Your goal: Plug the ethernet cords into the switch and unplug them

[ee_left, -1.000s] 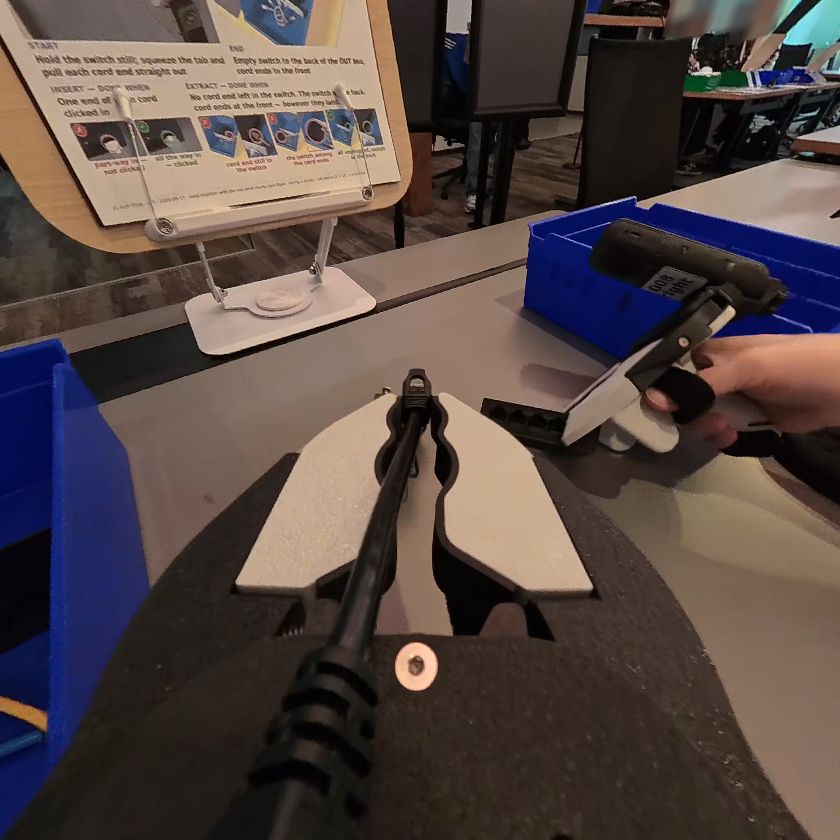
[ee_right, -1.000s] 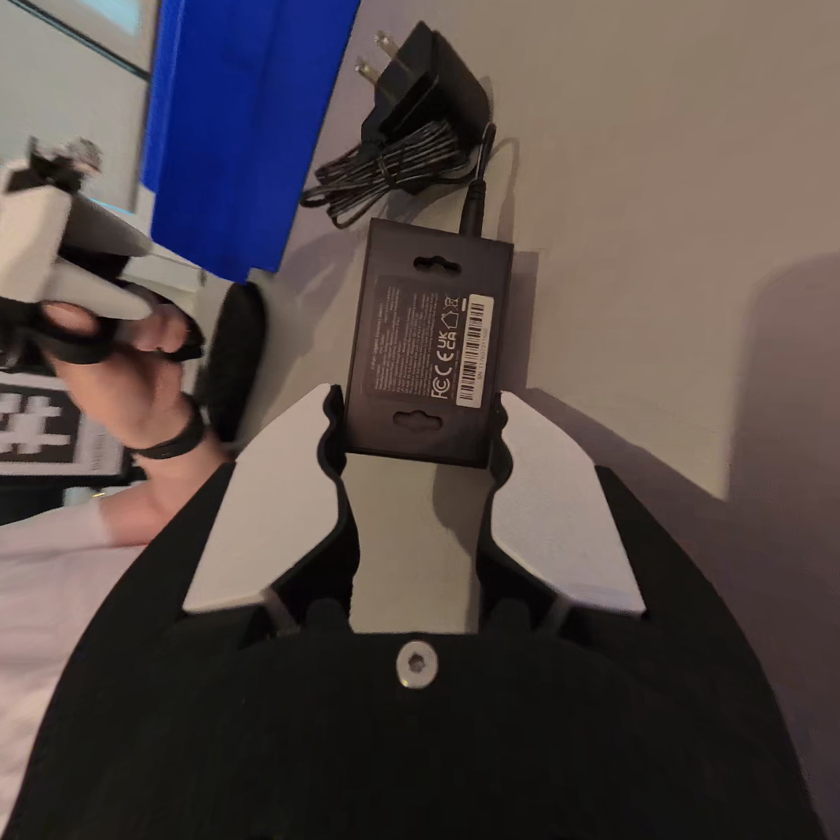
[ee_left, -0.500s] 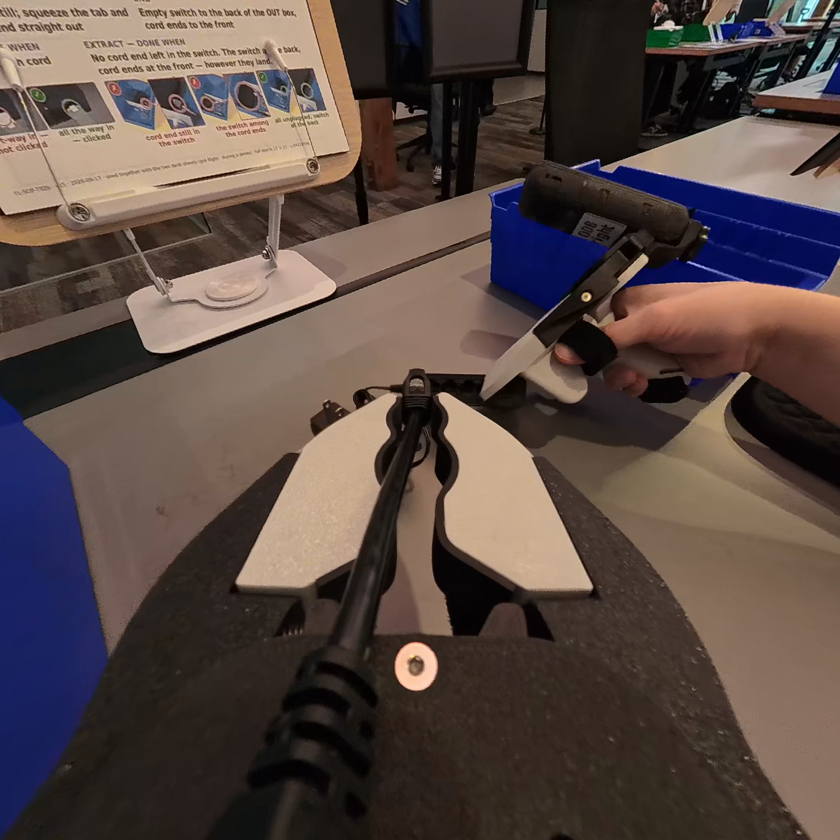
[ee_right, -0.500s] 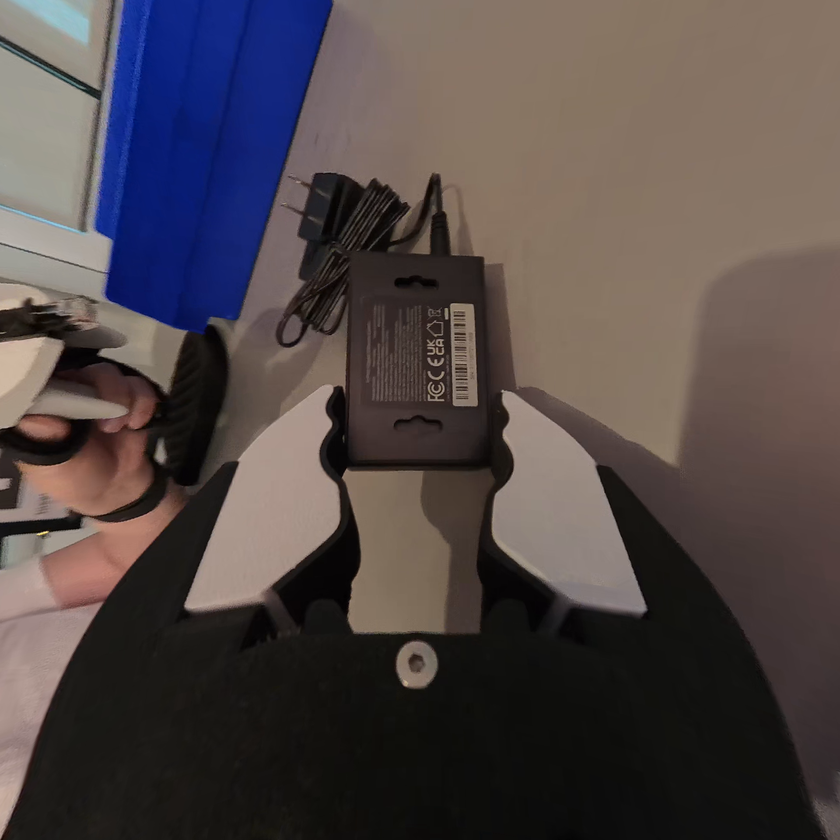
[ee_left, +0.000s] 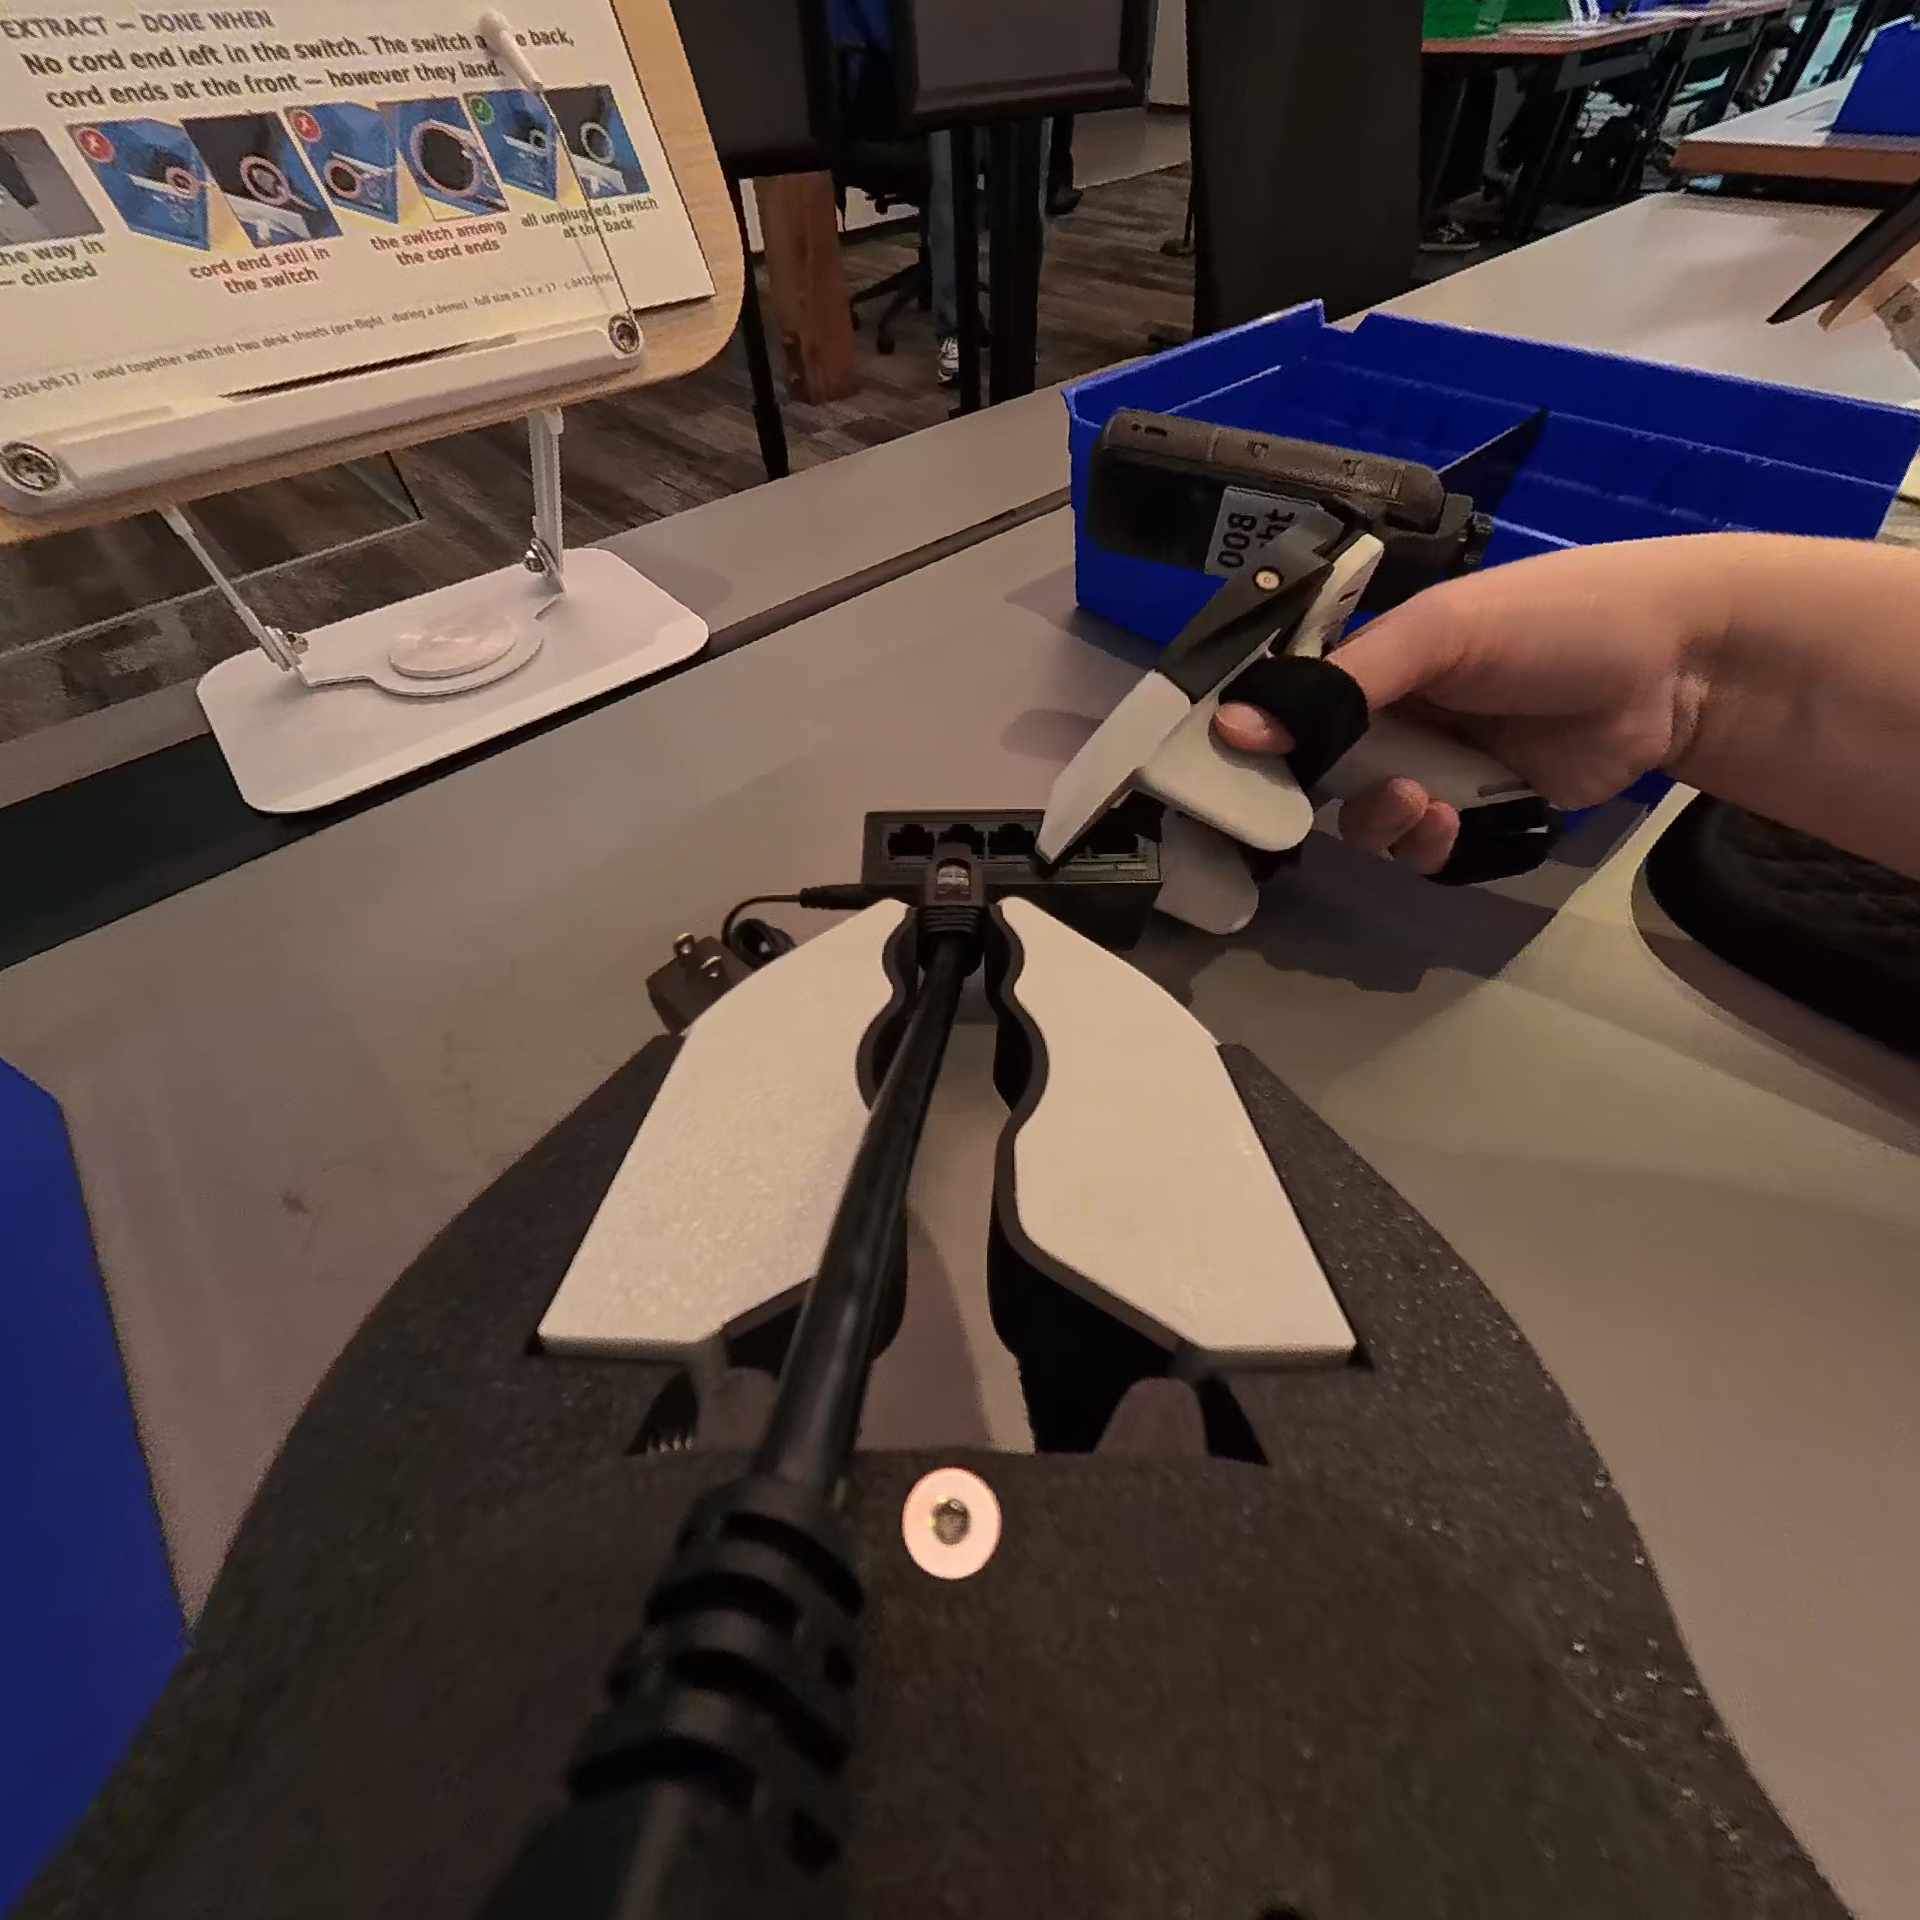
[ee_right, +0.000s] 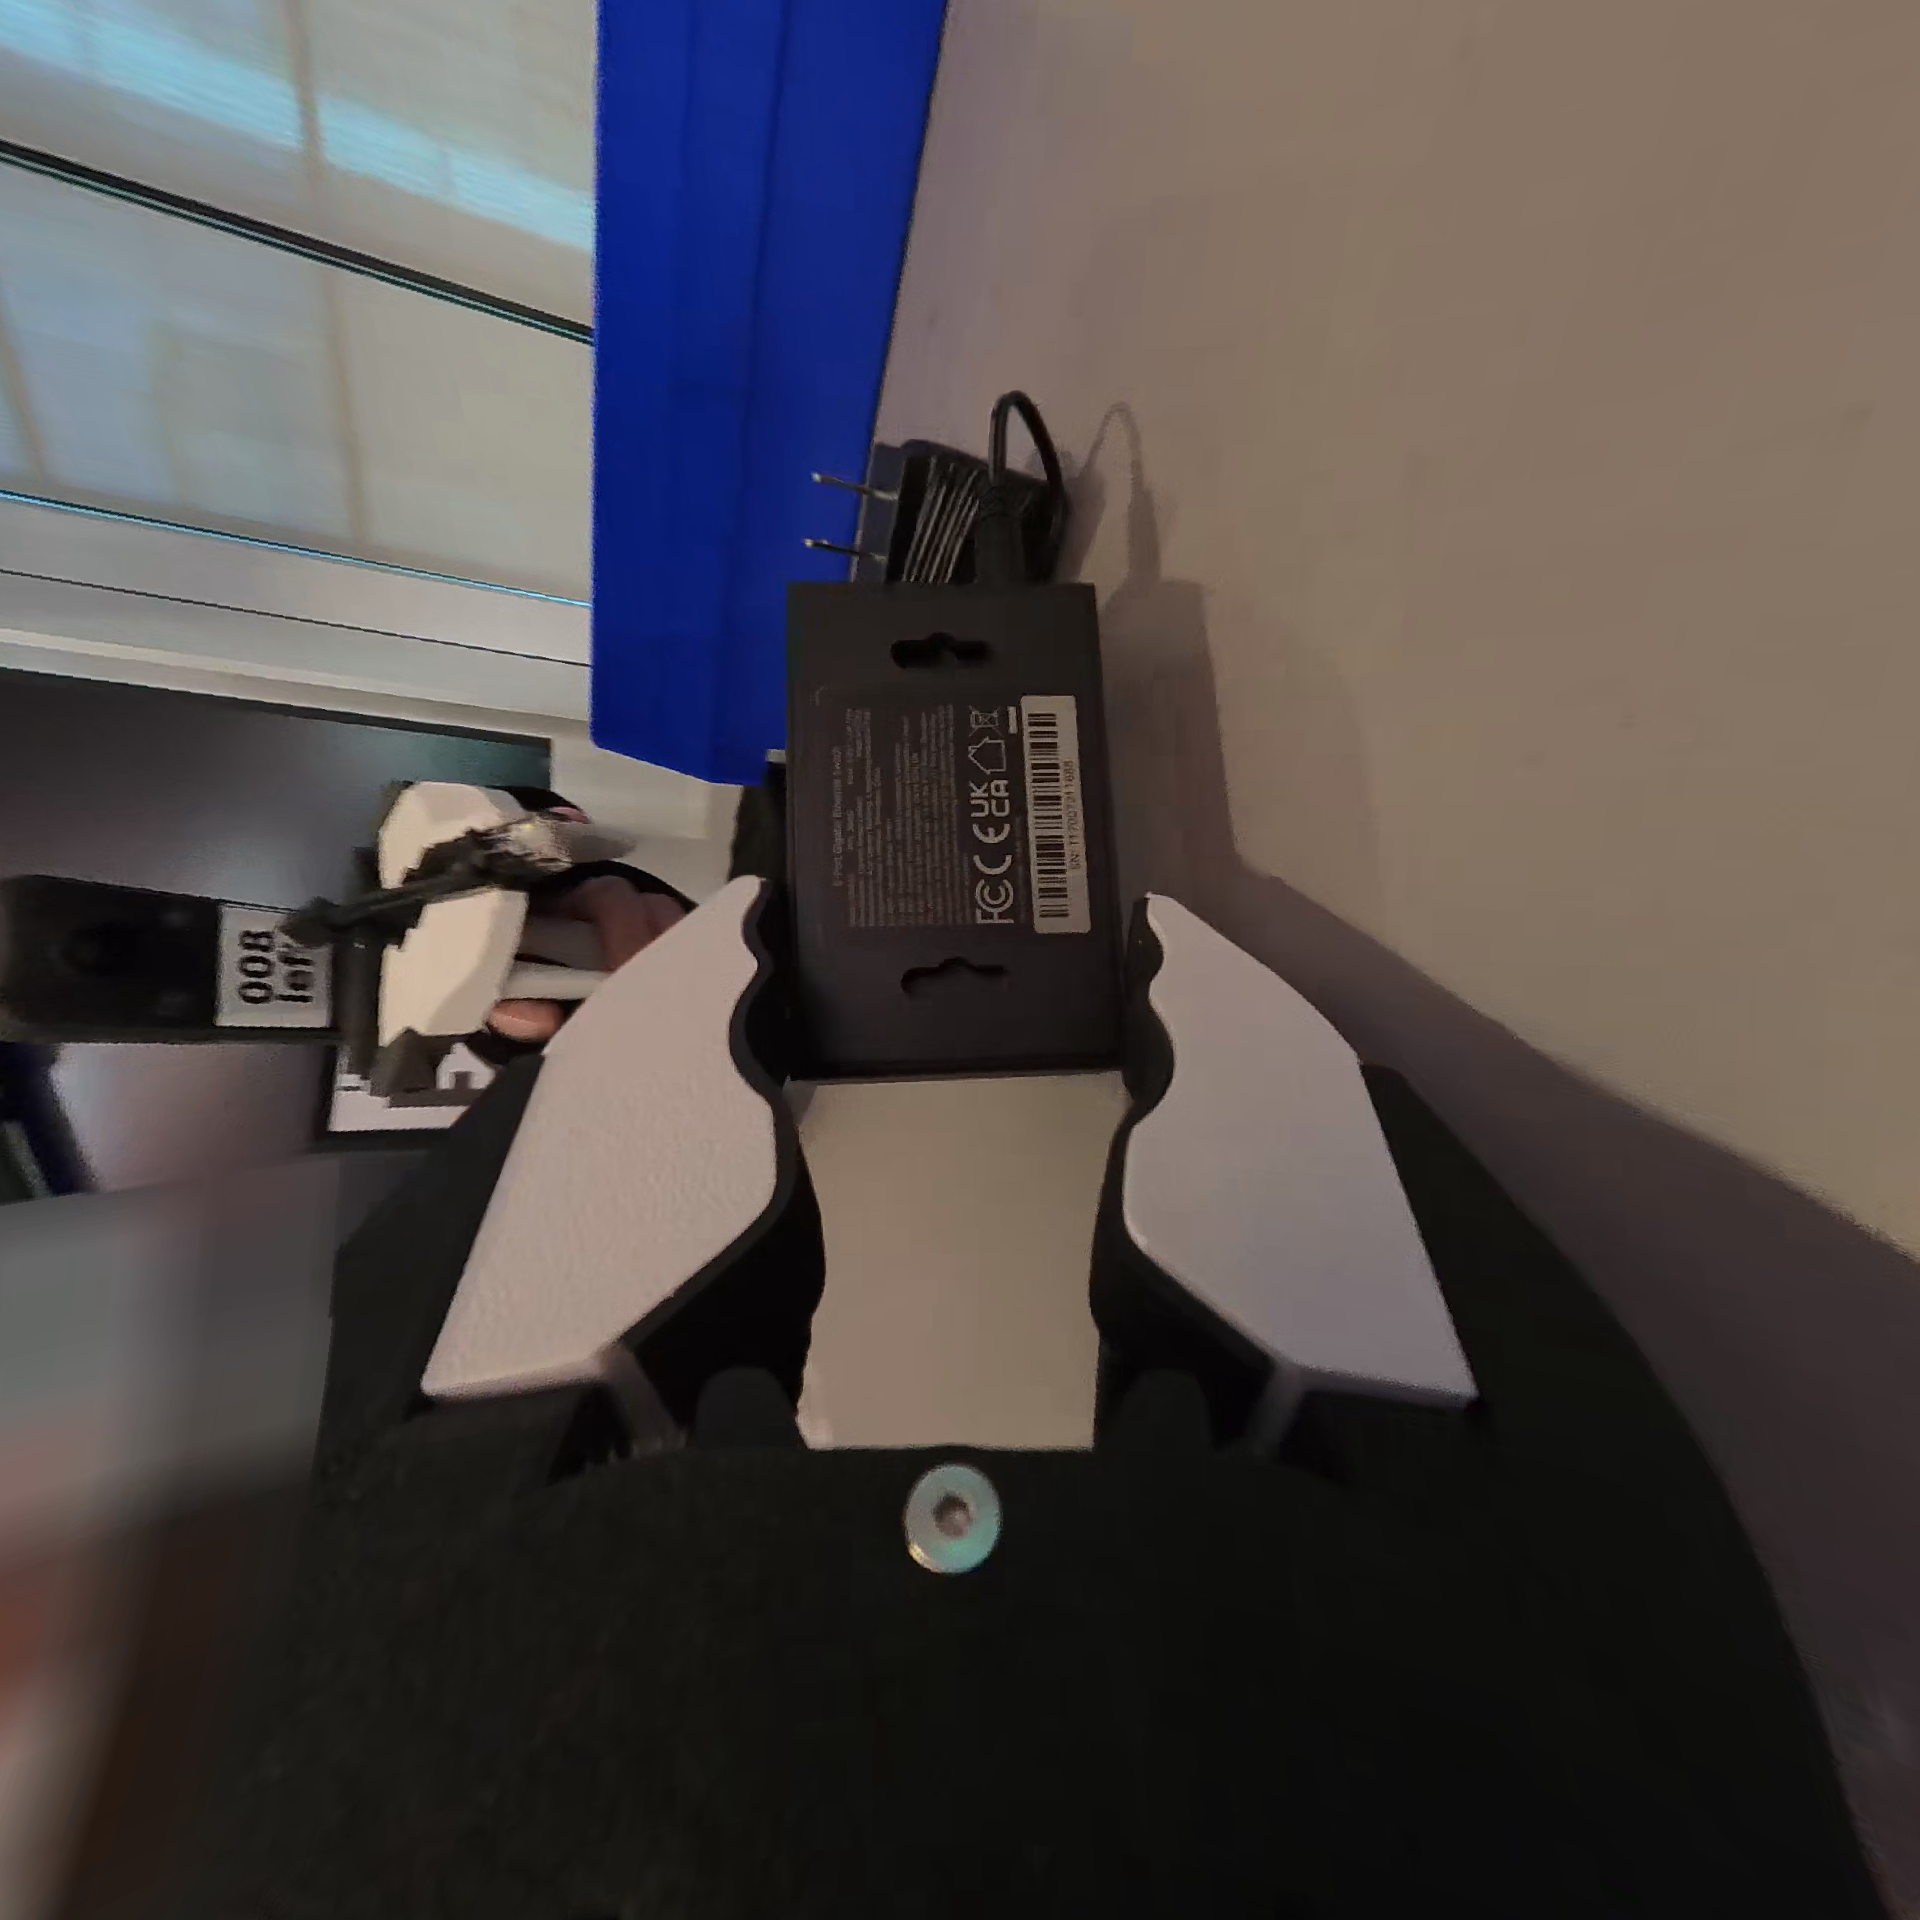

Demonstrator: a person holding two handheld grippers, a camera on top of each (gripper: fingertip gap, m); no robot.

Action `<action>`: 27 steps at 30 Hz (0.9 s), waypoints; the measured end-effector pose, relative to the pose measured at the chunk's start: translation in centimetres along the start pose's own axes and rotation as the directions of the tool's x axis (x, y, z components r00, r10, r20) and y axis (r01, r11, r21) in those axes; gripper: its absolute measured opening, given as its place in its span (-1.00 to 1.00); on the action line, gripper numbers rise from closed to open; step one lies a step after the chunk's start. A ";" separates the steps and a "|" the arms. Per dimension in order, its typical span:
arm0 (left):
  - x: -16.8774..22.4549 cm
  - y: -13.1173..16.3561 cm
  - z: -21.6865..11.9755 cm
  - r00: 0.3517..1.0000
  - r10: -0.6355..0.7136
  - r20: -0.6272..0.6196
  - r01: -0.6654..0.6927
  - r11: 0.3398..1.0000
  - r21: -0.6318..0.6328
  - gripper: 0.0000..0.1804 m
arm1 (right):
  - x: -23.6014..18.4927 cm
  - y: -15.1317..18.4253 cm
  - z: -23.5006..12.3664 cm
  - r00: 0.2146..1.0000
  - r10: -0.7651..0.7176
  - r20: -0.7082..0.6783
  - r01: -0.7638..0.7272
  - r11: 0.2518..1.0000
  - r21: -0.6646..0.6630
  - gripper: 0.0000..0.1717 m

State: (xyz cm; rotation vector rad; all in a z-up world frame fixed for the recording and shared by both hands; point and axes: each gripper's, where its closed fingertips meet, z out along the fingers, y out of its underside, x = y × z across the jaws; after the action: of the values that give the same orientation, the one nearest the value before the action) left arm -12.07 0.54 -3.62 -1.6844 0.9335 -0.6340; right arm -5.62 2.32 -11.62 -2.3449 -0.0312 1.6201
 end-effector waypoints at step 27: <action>1.2 4.2 7.6 0.997 0.068 -0.026 -0.071 0.976 -0.208 -0.87 | 1.1 1.6 -0.1 0.942 -0.247 -0.225 0.220 0.966 -0.138 -0.18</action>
State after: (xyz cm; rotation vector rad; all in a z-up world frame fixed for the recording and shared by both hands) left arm -6.58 3.06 -9.93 -1.8243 1.0985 -0.5195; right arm -5.36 0.97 -13.02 -2.4945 -0.3451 1.2443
